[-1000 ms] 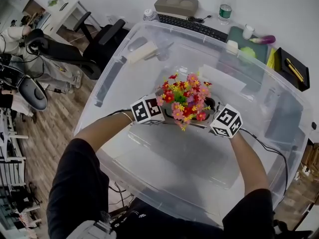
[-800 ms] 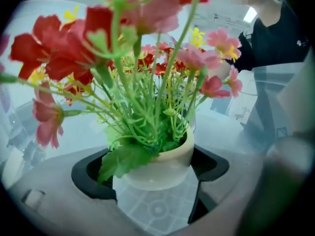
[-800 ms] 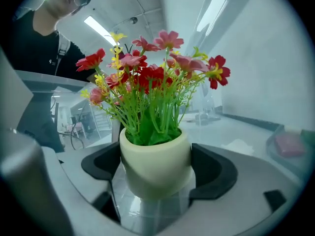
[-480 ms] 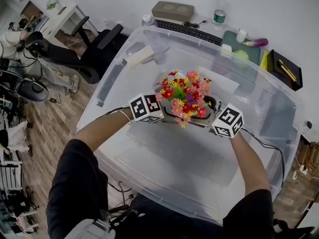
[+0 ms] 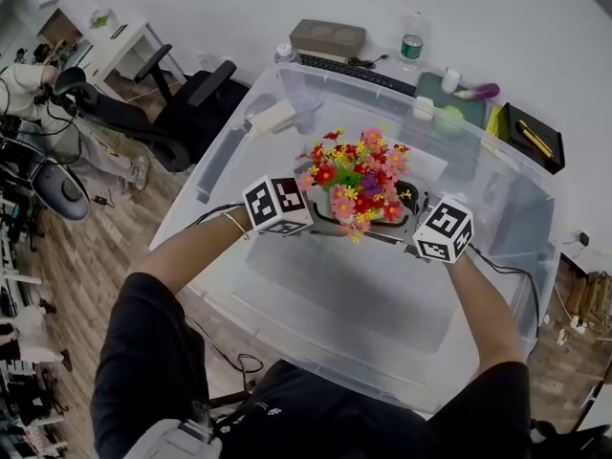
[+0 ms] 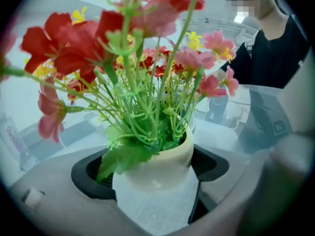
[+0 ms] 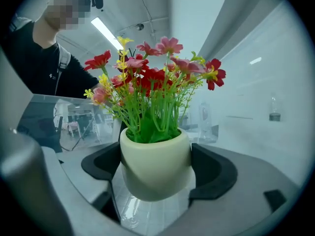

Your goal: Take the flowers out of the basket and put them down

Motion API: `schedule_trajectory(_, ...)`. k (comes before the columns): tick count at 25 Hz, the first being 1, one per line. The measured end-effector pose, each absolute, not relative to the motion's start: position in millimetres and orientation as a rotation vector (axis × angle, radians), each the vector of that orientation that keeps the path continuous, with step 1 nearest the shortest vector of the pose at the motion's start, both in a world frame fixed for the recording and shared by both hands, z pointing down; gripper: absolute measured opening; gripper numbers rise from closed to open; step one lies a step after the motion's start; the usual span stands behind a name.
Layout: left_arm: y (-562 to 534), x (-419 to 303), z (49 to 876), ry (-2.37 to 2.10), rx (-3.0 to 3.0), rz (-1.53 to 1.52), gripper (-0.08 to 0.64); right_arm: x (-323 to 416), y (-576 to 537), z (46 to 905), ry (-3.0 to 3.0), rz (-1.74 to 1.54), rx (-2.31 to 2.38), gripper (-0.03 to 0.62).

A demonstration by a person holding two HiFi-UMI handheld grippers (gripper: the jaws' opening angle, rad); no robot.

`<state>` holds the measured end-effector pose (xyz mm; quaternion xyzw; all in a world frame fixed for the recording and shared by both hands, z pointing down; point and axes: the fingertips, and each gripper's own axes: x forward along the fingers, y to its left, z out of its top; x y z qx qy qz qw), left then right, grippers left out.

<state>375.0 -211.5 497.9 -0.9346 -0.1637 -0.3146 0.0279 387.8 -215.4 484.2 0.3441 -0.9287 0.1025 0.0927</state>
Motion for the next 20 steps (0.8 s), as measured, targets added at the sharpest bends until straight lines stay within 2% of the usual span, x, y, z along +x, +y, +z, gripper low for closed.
schedule_trajectory(20,-164,370,417,-0.486,-2.859,-0.808,0.471,381,-168,404,-2.73,0.176,1.037,0.457)
